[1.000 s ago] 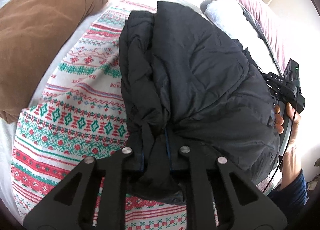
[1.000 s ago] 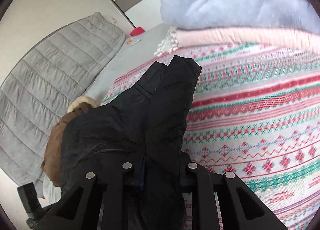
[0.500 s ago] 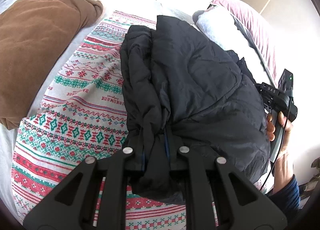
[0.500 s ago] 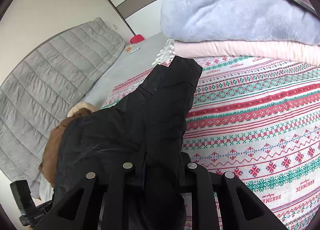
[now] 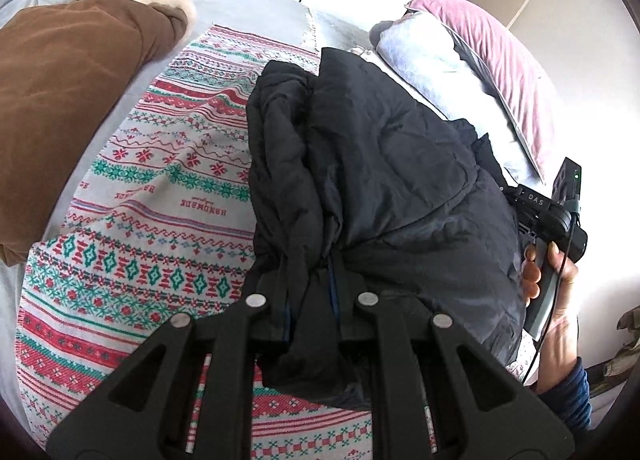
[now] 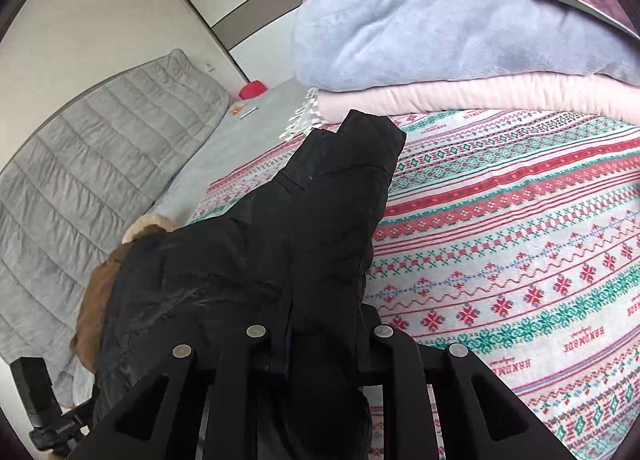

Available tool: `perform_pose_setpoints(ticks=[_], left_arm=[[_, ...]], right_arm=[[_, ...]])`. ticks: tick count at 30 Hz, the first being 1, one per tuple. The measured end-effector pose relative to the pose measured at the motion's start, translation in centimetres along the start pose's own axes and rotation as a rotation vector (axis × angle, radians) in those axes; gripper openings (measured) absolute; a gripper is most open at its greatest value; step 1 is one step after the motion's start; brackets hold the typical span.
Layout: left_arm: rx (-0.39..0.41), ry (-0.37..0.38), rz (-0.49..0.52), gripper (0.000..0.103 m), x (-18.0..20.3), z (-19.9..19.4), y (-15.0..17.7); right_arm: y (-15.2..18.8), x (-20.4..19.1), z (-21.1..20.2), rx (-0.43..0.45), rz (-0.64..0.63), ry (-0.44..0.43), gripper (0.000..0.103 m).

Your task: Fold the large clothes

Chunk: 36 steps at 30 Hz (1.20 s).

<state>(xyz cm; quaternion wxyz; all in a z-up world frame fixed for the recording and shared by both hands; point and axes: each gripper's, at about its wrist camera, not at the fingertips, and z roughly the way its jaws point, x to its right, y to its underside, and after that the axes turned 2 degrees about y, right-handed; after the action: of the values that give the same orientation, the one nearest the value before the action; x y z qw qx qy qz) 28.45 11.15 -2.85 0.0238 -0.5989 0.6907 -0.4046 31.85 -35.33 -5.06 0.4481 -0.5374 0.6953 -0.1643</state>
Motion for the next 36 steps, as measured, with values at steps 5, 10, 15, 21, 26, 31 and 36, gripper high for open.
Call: perform_pose_setpoints(ticks=[5, 10, 15, 21, 26, 31, 36], left_arm=[[0.002, 0.025, 0.008, 0.015, 0.4, 0.0, -0.3], [0.010, 0.054, 0.028, 0.015, 1.0, -0.2, -0.7], [0.035, 0.075, 0.019, 0.015, 0.7, -1.1, -1.5], [0.085, 0.074, 0.029, 0.015, 0.4, -3.1, -2.6], [0.145, 0.109, -0.006, 0.015, -1.6, -6.2, -4.1], [0.252, 0.108, -0.023, 0.015, -4.1, -11.3, -7.1], [0.365, 0.079, -0.021, 0.015, -7.5, -18.8, -12.2]], right_arm=[[0.0, 0.2, -1.3, 0.013, -0.003, 0.026, 0.018], [-0.6, -0.1, -2.3, 0.028, -0.008, 0.055, 0.018], [-2.4, -2.4, -3.5, 0.053, -0.060, 0.060, 0.017], [-4.2, -5.9, -3.6, 0.069, -0.122, 0.057, 0.016], [-5.7, -10.5, -3.3, 0.087, -0.156, -0.010, 0.016], [-7.3, -17.9, -2.1, 0.110, -0.215, -0.111, 0.015], [-8.9, -26.8, -0.1, 0.151, -0.237, -0.262, 0.014]])
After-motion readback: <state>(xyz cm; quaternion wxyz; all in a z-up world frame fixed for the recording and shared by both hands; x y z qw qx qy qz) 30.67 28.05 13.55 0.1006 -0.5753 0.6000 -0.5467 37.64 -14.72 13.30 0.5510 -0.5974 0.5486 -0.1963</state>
